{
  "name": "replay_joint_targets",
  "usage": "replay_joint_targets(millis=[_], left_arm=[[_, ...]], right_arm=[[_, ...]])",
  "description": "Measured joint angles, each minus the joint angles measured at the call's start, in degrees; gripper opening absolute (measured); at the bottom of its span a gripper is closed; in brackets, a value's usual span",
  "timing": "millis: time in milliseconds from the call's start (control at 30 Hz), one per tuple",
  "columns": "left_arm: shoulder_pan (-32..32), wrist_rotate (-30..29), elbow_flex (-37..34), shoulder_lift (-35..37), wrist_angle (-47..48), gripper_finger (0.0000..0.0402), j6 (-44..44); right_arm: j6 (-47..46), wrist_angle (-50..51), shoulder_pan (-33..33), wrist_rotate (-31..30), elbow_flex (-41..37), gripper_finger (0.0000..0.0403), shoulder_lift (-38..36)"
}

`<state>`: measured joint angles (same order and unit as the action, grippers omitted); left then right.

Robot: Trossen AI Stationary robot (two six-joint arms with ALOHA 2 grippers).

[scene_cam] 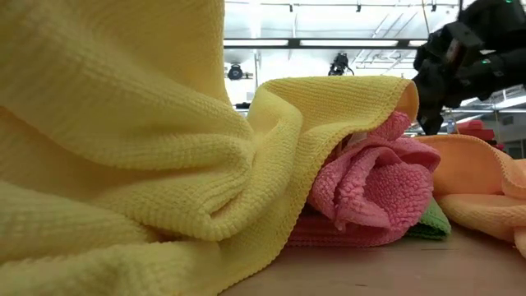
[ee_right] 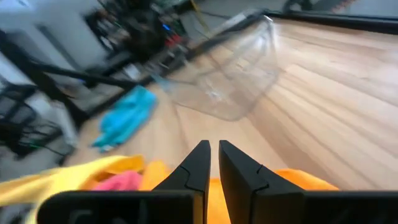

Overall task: Fold microfiber towels
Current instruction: Fold the orange microfiber towel

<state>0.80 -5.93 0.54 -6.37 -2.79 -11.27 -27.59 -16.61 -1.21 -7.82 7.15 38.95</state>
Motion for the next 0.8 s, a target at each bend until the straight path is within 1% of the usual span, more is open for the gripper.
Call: replay_joint_targets(millis=[100,200,533,667,800], left_arm=[[0.02,0.0,0.0,0.0,0.01,0.0054,0.01],[0.02,0.0,0.0,0.0,0.0,0.0051,0.0],[0.01,0.0,0.0,0.01,0.0,0.0059,-0.01],[0.01,0.0,0.0,0.01,0.02,0.0055,0.0],[0.01,0.0,0.0,0.0,0.01,0.0051,0.0]], right_arm=[[1.55,4.78,-0.19,-2.48,3.85,0.0044,4.76],[3.32,8.34,-0.61,-3.29,7.26,0.0055,9.7],[7.78,16.63,-2.39,-3.31,17.28,0.0131,23.26],[10.0,19.39,-3.3,-3.31,20.84,0.015,27.52],[13.93,20.56,-4.08,-3.33,23.22,0.0161,31.25]])
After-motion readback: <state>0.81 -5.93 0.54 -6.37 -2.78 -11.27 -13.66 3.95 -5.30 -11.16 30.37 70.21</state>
